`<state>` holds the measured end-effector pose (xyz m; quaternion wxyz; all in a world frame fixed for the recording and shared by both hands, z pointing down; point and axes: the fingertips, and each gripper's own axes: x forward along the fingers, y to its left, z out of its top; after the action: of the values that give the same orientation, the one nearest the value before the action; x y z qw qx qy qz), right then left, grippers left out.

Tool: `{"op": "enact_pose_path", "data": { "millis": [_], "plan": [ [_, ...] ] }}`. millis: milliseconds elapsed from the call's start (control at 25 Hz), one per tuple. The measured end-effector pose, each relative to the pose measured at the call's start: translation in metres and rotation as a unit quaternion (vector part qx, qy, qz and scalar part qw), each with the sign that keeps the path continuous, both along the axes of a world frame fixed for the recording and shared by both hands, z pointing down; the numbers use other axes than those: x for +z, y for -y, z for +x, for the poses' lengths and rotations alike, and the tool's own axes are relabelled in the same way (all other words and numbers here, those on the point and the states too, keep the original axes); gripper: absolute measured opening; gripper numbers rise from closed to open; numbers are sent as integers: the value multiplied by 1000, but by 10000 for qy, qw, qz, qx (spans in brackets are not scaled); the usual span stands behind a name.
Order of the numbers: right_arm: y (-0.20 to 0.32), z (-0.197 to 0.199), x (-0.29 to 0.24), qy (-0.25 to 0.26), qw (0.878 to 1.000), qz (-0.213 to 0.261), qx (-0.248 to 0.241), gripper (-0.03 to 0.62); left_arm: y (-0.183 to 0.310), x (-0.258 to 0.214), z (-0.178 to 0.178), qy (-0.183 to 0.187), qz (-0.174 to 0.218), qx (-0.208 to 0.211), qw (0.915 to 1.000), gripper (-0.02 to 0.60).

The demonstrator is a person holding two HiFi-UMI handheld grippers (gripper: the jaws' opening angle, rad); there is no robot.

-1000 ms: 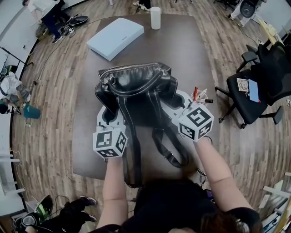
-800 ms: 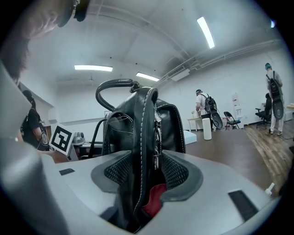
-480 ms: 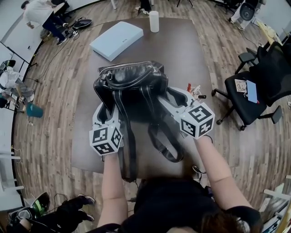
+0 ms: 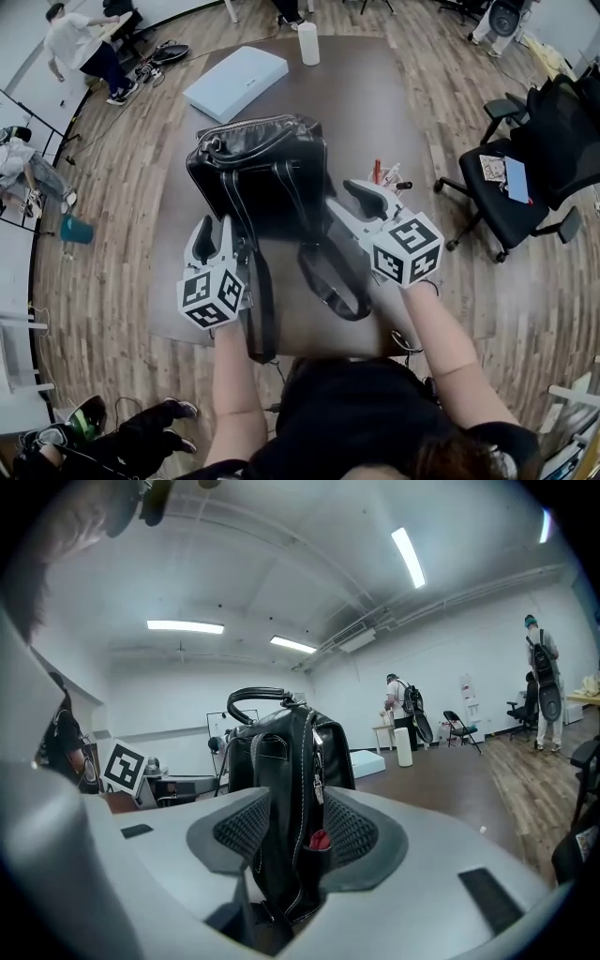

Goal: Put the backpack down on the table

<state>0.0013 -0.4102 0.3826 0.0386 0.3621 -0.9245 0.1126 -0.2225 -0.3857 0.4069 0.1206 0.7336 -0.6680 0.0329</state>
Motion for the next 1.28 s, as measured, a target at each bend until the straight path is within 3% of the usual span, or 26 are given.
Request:
{"op": "enact_pose_path", "data": {
  "millis": [480,800,1280],
  "plan": [
    [-36,10,-8,116,9999,39,110,94,-48,-28,49,-60,223,398,9989,71],
    [-53,13,-11,213,9997,-22,146,18,-64,-35,60,-8,211,475,9986,49],
    [-67,17,-1,116,9996,-139,194,17,-73,-25,75,122,-93,567,9983,44]
  ]
}}
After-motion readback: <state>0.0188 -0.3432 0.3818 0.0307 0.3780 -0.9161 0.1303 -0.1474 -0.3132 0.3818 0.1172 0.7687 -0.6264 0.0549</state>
